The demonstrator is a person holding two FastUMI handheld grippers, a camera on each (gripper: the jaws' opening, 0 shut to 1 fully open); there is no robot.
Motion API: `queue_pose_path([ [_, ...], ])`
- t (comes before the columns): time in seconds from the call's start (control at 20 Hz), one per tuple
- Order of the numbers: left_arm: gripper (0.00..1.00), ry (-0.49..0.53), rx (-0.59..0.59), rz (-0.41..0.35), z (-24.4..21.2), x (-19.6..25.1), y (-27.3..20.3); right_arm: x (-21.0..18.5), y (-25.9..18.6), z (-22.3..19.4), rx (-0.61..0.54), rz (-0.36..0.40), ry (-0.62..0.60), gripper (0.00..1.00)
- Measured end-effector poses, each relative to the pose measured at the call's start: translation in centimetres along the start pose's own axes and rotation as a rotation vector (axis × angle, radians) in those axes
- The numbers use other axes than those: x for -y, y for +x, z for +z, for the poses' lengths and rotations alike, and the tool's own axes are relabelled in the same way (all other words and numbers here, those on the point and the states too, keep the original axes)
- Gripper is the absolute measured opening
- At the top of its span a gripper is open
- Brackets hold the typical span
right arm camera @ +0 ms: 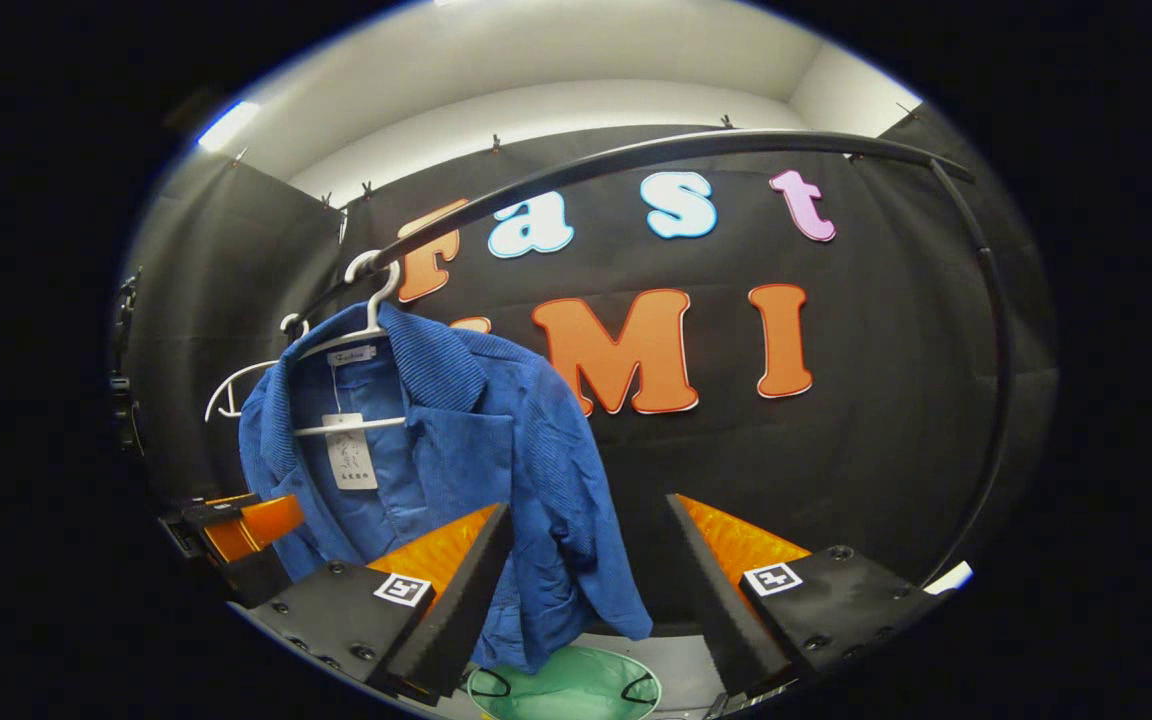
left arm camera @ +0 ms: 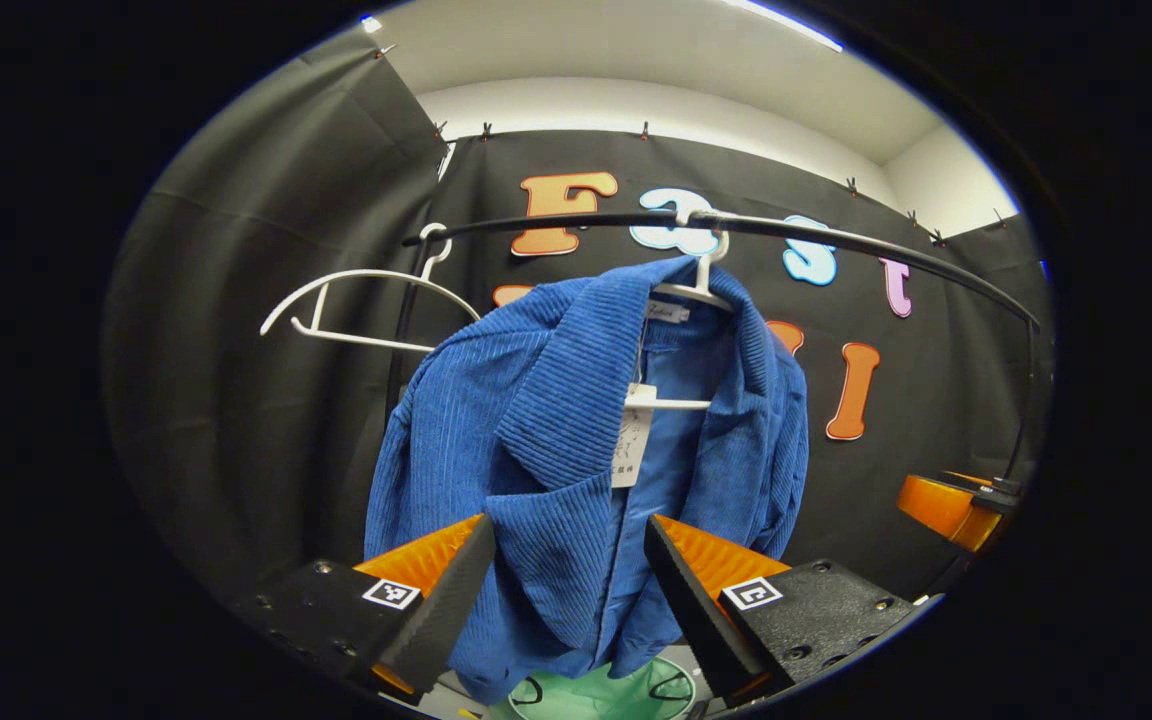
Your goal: Grasp the clothes on the hanger with both hands and then place them into the laundry hamper below.
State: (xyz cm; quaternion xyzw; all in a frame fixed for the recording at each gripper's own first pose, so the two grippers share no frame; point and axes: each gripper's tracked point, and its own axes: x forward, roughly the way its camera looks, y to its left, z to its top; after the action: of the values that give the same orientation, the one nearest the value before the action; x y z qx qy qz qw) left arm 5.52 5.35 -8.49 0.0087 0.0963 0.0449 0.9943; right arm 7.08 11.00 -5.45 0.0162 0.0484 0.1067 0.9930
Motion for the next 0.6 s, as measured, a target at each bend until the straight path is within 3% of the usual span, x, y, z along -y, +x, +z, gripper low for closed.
queue_pose_path([
  [0.05, 0.95, -0.005, -0.005, -0.007, -0.2, 0.0, 0.3, -0.7, 0.7, -0.2, -0.003, 0.011, -0.004, 0.98],
  [0.4, 0.92, -0.017, -0.032, -0.028, -1.4, -1.0, 2.2, -5.1, 4.7, -1.5, -0.022, 0.081, 0.004, 0.98],
  [0.6, 0.98, -0.006, -0.037, -0.033, -1.6, -1.7, 2.9, -6.9, 7.0, -2.2, -0.029, 0.110, -0.006, 0.98],
])
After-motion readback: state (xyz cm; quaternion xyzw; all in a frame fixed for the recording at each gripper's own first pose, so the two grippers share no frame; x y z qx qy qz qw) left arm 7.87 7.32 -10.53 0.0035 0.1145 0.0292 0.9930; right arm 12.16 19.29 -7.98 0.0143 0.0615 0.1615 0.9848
